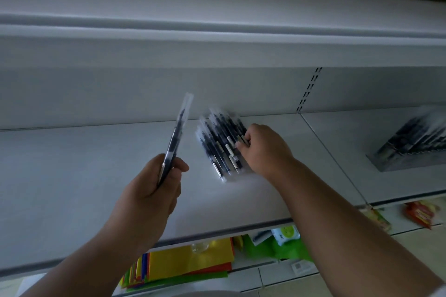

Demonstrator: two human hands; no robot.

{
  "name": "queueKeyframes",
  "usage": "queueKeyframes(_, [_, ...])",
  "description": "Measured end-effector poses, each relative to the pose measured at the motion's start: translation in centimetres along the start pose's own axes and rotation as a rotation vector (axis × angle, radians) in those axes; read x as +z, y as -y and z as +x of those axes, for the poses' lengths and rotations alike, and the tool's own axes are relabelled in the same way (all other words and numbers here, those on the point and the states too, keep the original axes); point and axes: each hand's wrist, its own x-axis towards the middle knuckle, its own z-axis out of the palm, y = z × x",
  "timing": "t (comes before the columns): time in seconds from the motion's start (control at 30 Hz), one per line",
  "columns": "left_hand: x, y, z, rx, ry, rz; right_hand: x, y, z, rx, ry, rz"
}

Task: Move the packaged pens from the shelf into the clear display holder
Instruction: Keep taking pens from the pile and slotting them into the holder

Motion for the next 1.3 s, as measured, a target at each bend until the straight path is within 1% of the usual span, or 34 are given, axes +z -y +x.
queueKeyframes(0.1, [-0.2, -0.1, -0.2, -0.049, 0.02, -0.061, -0.6, 0.7, 0.2, 0.017, 0.048, -0.088])
queueKeyframes(0.2, [-0.2, -0.1, -0.1, -0.064, 0.051, -0.056, -0.8, 1.0, 0.0, 0.038, 0.039, -0.104])
queueKeyframes(0.4, [0.3, 0.0, 0.1, -0.109, 0.107, -0.049, -0.2, -0.1, -1.4, 0.065, -0.076, -0.053])
queueKeyframes(0.5, [0.7, 0.0, 0.3, -0.135, 0.103, -0.062, -0.8, -0.8, -2.6, 0.062, -0.197, 0.015])
queueKeyframes(0.57, [1.4, -0.2, 0.2, -0.159, 0.096, -0.088, -1.1, -1.4, -3.5, 0.073, -0.264, 0.185])
queueKeyframes(0.6, [1.9, -0.3, 0.2, -0.17, 0.098, -0.106, -1.3, -1.8, -3.9, 0.106, -0.283, 0.341])
queueKeyframes(0.73, [4.1, -0.9, -0.1, -0.195, 0.103, -0.169, -3.2, -2.6, -6.2, 0.3, -0.297, 1.107])
queueKeyframes(0.77, [4.9, -1.0, -0.2, -0.197, 0.109, -0.178, -4.0, -3.0, -7.0, 0.33, -0.293, 1.227])
queueKeyframes(0.8, [5.6, -1.0, -0.4, -0.201, 0.114, -0.193, -4.8, -3.5, -7.8, 0.342, -0.289, 1.285])
queueKeyframes(0.9, [8.6, -1.1, -0.9, -0.225, 0.148, -0.226, -6.8, -6.0, -10.4, 0.331, -0.276, 1.292])
queueKeyframes(1.0, [12.8, -1.1, -1.9, -0.217, 0.23, -0.196, -8.7, -9.8, -13.5, 0.354, -0.306, 1.298])
queueKeyframes(1.07, [16.3, -1.1, -2.9, -0.196, 0.28, -0.166, -10.2, -12.8, -15.9, 0.364, -0.348, 1.321])
queueKeyframes(1.13, [20.5, -1.4, -4.4, -0.187, 0.305, -0.148, -12.0, -16.4, -18.7, 0.382, -0.406, 1.293])
queueKeyframes(1.23, [27.0, -2.0, -6.7, -0.219, 0.327, -0.152, -14.5, -22.1, -22.7, 0.385, -0.508, 1.233])
queueKeyframes(1.3, [31.6, -2.5, -8.4, -0.241, 0.379, -0.165, -16.6, -26.2, -25.4, 0.39, -0.569, 1.171])
